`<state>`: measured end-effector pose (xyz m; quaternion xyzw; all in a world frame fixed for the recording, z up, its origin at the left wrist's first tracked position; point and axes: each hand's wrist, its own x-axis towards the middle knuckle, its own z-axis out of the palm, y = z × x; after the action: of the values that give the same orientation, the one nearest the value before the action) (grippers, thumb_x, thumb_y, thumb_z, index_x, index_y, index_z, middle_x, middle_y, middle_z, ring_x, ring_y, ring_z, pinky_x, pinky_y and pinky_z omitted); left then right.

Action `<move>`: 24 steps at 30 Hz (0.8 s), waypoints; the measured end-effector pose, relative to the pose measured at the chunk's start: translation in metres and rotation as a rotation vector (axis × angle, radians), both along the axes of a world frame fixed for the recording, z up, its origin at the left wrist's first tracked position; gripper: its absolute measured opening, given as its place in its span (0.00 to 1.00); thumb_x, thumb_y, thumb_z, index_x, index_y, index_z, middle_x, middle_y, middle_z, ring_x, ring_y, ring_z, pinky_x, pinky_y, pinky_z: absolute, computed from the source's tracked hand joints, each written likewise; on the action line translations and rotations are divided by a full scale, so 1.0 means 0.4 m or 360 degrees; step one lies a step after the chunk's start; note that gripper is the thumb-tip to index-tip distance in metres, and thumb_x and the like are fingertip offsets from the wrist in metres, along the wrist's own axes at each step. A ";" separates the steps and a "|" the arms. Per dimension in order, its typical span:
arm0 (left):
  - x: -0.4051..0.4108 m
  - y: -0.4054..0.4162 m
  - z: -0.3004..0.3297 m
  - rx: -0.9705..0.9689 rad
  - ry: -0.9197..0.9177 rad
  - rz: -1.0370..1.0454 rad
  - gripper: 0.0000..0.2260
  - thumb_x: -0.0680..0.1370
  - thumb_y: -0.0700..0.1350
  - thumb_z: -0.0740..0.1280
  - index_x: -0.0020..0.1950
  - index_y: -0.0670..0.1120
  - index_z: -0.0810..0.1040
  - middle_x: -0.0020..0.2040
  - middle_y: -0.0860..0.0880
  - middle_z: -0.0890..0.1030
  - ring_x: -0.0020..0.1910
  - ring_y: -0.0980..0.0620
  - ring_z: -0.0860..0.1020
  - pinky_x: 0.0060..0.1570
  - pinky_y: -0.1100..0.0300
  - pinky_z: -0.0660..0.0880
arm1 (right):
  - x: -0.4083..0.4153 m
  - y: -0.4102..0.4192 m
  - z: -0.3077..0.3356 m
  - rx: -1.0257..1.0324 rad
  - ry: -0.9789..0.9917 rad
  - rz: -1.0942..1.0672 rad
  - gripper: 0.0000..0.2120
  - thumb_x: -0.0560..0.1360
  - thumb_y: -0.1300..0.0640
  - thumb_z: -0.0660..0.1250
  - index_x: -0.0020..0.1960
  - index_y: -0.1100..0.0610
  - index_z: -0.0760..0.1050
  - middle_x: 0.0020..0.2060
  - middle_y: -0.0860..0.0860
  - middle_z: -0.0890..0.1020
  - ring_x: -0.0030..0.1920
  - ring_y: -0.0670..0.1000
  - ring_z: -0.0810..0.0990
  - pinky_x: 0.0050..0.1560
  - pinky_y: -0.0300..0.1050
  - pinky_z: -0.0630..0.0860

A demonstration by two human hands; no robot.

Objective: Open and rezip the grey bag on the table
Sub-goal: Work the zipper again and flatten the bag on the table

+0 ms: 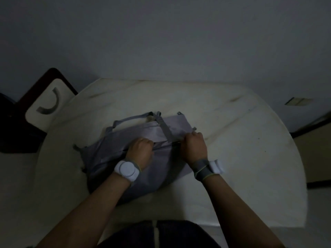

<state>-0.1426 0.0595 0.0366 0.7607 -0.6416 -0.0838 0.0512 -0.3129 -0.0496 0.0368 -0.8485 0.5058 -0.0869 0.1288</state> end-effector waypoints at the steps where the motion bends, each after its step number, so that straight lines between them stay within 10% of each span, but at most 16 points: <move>1: -0.001 0.000 0.004 0.0007 0.0049 0.0011 0.08 0.62 0.34 0.74 0.30 0.39 0.75 0.30 0.39 0.78 0.30 0.40 0.77 0.27 0.56 0.73 | -0.005 -0.006 0.000 -0.0006 -0.0027 -0.0002 0.05 0.72 0.63 0.62 0.41 0.62 0.76 0.40 0.61 0.78 0.46 0.62 0.74 0.45 0.52 0.70; 9: 0.036 -0.003 0.014 -0.0003 0.0228 0.0224 0.08 0.71 0.41 0.67 0.32 0.43 0.74 0.37 0.40 0.80 0.38 0.40 0.77 0.34 0.57 0.70 | 0.021 -0.025 0.030 0.0081 -0.0164 0.0071 0.11 0.73 0.62 0.63 0.32 0.59 0.70 0.37 0.63 0.78 0.43 0.63 0.76 0.38 0.47 0.64; 17: -0.004 0.024 -0.018 0.0022 0.0178 0.0220 0.04 0.69 0.41 0.67 0.34 0.44 0.74 0.40 0.42 0.80 0.38 0.41 0.78 0.34 0.59 0.66 | 0.066 0.167 -0.043 0.0151 -0.0016 0.0553 0.13 0.76 0.50 0.60 0.49 0.56 0.79 0.45 0.56 0.82 0.44 0.59 0.80 0.43 0.52 0.79; 24: 0.007 0.036 -0.050 -0.0081 0.0260 0.0202 0.04 0.71 0.42 0.68 0.37 0.43 0.80 0.40 0.42 0.82 0.41 0.42 0.79 0.40 0.56 0.75 | 0.030 0.116 -0.025 -0.0047 -0.0102 0.0318 0.14 0.76 0.53 0.63 0.56 0.61 0.74 0.48 0.59 0.81 0.46 0.61 0.80 0.36 0.45 0.66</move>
<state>-0.1398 0.0738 0.0167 0.7889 -0.5877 -0.1259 0.1278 -0.3007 -0.0030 0.0267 -0.8933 0.4129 -0.1082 0.1405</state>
